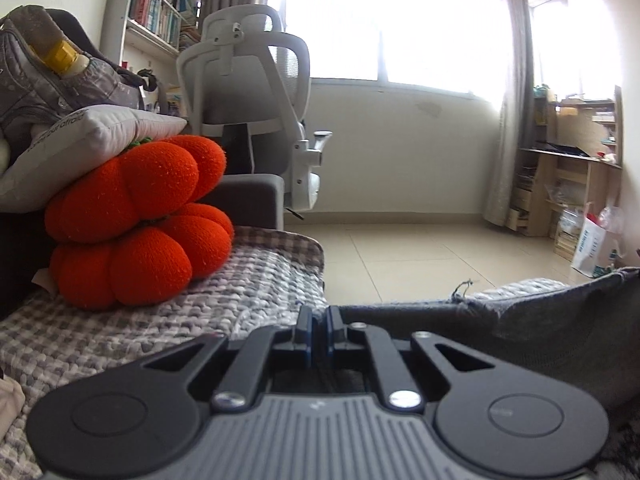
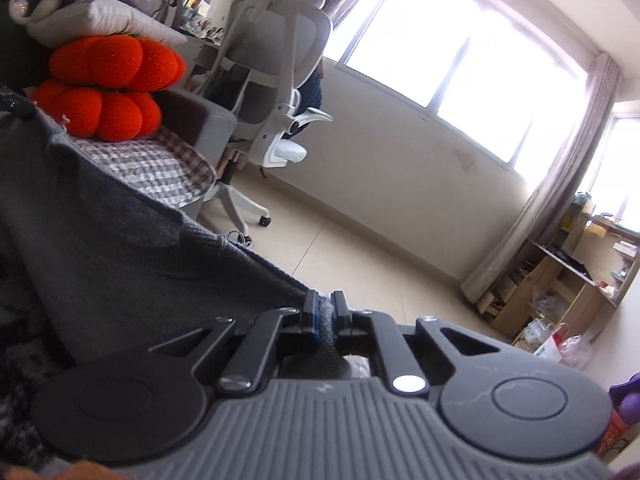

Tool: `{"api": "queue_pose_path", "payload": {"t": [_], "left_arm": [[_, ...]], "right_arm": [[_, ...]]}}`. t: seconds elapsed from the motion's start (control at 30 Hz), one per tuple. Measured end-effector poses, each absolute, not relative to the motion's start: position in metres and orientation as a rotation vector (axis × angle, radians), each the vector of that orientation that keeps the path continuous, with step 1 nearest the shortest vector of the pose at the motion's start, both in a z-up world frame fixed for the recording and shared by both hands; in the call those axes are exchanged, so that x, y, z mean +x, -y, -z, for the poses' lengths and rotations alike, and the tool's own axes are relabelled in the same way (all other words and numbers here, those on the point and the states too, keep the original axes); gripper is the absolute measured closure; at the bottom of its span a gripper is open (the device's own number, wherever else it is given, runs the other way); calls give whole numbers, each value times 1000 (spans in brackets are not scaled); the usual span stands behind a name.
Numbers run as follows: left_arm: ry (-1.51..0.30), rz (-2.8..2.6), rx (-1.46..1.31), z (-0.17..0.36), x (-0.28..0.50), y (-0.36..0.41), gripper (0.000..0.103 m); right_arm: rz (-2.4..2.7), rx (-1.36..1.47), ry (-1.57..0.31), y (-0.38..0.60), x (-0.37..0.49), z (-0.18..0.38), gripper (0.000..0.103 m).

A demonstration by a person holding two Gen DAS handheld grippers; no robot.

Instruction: Fold clothes

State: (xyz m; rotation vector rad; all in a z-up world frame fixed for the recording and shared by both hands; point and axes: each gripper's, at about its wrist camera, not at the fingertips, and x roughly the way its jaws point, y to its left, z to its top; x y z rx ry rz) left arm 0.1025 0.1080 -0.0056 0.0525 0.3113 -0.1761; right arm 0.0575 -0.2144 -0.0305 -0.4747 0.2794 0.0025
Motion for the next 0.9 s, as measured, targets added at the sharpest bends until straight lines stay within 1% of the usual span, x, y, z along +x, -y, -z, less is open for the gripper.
{"api": "queue_pose_path", "payload": {"t": [0.13, 0.5, 0.7, 0.9], "left_arm": [[-298, 128, 49, 8, 124, -97, 97], [-315, 14, 49, 32, 188, -78, 97], [-373, -12, 41, 54, 224, -80, 97], [-512, -9, -6, 67, 256, -87, 99]], "right_arm": [[30, -492, -252, 211, 77, 34, 94], [73, -456, -258, 208, 141, 51, 95], [71, -452, -299, 202, 174, 66, 95], [46, -461, -402, 197, 204, 83, 94]]}}
